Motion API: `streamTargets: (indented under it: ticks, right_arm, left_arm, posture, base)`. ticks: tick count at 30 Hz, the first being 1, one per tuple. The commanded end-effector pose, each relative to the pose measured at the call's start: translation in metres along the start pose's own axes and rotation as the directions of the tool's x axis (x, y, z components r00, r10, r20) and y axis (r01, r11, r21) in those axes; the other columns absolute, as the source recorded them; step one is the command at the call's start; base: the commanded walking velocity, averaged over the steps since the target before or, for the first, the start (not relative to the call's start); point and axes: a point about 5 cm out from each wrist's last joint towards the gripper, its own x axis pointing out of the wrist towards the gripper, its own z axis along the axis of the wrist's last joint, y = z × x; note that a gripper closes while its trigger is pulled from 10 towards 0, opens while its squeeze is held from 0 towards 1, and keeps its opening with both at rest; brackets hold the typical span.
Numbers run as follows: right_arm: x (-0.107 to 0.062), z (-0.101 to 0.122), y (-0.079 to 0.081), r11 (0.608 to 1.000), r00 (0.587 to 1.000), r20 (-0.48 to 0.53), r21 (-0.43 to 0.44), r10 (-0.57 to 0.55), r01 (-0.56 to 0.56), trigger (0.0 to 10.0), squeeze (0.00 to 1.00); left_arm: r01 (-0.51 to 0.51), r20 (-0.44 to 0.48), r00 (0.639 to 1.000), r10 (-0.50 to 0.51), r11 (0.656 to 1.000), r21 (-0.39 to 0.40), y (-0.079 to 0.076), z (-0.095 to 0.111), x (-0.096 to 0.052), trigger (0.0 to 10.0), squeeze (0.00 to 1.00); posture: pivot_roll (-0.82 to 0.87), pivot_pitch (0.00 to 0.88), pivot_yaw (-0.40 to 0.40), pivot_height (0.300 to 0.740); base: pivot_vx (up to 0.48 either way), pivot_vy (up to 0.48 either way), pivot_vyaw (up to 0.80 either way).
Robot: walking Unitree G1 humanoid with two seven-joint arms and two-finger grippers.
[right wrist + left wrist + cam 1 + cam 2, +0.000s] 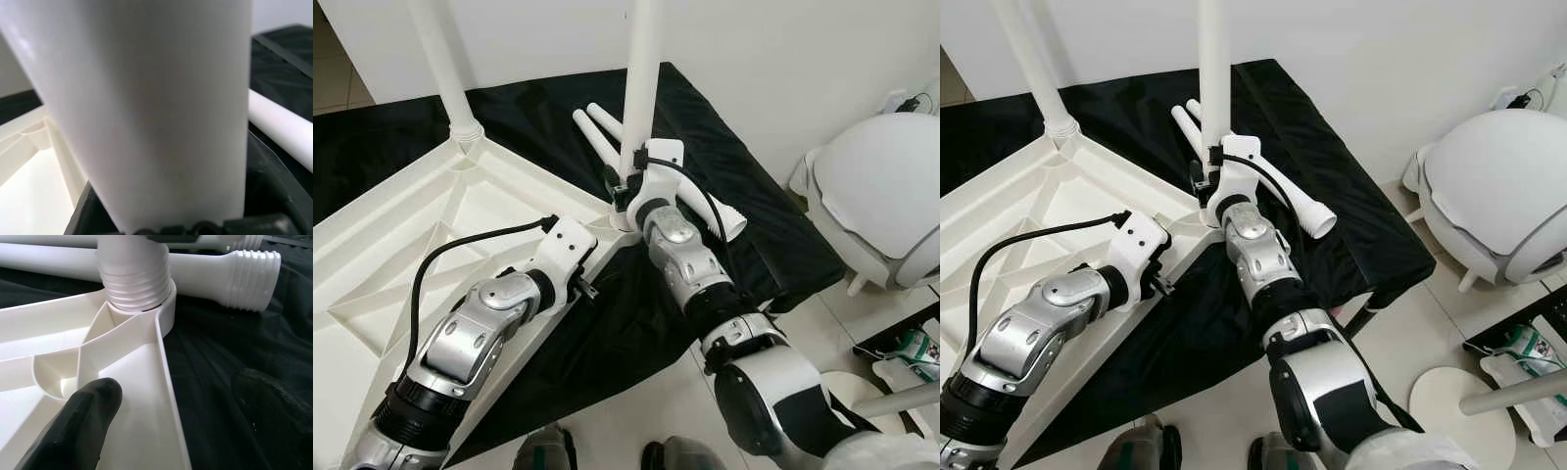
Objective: Building children table
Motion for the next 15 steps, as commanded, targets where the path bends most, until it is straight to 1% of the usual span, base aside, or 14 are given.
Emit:
streamTargets:
  ticks: [1, 5, 7, 10, 11, 12, 15]
  right_arm:
    - [-0.011, -0.023, -0.006, 1.0, 0.998, -0.068, 0.0, 0.009, -0.01, 10.0, 0.0]
    - [-0.019, -0.03, -0.012, 1.0, 0.998, -0.056, -0.006, 0.009, -0.009, 10.0, 0.0]
    - [-0.026, -0.039, -0.019, 1.0, 0.998, -0.063, -0.017, 0.005, -0.006, 10.0, 0.0]
    - [-0.03, -0.042, -0.023, 1.0, 0.997, -0.071, -0.027, 0.003, -0.005, 10.0, 0.0]
    - [-0.033, -0.044, -0.027, 1.0, 0.998, -0.07, -0.021, -0.001, -0.001, 10.0, 0.0]
    - [-0.033, -0.044, -0.027, 1.0, 0.998, -0.07, -0.021, -0.001, -0.001, 10.0, 0.0]
    - [-0.035, -0.046, -0.034, 0.999, 0.997, -0.081, -0.032, -0.018, 0.015, 10.0, 0.0]
  left_arm:
    - [-0.013, 0.007, 1.0, 0.013, 1.0, 0.001, 0.0, 0.001, -0.001, 10.0, 0.0]
    - [-0.015, 0.009, 1.0, 0.015, 1.0, 0.001, 0.0, 0.001, -0.001, 10.0, 0.0]
    - [-0.013, 0.009, 1.0, 0.013, 1.0, 0.002, 0.001, 0.001, -0.001, 10.0, 0.0]
    - [-0.011, 0.009, 1.0, 0.011, 1.0, 0.004, 0.001, 0.001, 0.0, 10.0, 0.0]
    - [-0.007, 0.01, 1.0, 0.007, 1.0, 0.007, 0.0, 0.002, 0.0, 10.0, 0.0]
    - [-0.007, 0.01, 1.0, 0.007, 1.0, 0.007, 0.0, 0.002, 0.0, 10.0, 0.0]
    - [0.0, 0.009, 1.0, 0.0, 1.0, 0.011, 0.0, 0.002, 0.001, 10.0, 0.0]
  posture:
    - [0.0, 0.028, -0.027, 0.74]
    - [0.0, 0.028, -0.027, 0.74]
    - [0.0, 0.023, -0.022, 0.74]
    - [-0.01, 0.02, -0.017, 0.74]
    - [-0.01, 0.019, -0.014, 0.74]
    - [-0.01, 0.019, -0.014, 0.74]
    - [-0.01, 0.015, -0.008, 0.74]
  base:
    - [0.0, 0.0, 0.0]
    - [0.0, 0.0, 0.0]
    - [0.0, 0.0, 0.0]
    - [0.0, 0.0, 0.0]
    - [0.0, 0.0, 0.0]
    - [0.0, 0.0, 0.0]
    - [0.0, 0.0, 0.0]
